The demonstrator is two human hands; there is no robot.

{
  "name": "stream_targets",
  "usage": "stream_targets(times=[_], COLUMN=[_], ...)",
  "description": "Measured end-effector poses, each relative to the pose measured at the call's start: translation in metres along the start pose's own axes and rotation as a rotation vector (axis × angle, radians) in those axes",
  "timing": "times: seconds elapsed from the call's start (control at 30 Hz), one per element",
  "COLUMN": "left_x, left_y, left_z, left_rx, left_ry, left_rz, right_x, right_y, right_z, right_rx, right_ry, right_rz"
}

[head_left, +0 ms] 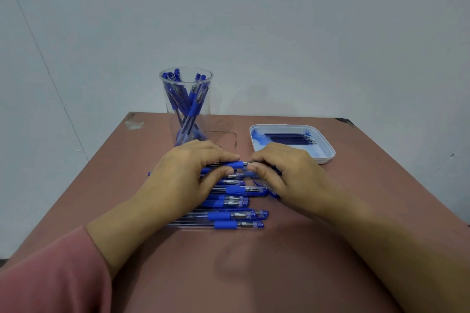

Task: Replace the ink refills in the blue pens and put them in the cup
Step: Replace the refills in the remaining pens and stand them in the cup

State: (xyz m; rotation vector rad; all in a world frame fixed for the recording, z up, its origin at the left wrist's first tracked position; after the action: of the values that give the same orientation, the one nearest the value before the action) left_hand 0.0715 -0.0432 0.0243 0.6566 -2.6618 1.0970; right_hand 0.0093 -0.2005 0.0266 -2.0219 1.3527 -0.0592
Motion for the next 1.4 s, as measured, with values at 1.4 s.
stream_targets(times=[1.4], left_x=[-0.011], left_y=[-0.001], left_z=[-0.001], left_rx=[-0.046], left_ry=[-0.034], left_rz=[-0.055], right_x=[0.025], right_y=[0.013], right_z=[-0.017], right_rx=[-0.074], right_ry=[-0.023], right_rz=[0.172])
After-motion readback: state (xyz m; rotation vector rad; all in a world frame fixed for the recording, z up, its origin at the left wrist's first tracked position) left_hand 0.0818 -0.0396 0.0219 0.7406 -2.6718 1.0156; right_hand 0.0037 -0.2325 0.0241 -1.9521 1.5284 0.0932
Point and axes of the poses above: each hand's wrist, its own y-axis away from the middle knuckle, its own z-axis out of the palm, x = y × z, the point moved 6 cm from there along -y, towards the middle knuckle, and after that the axes turned 1 degree about -y, right-handed, at the moved point
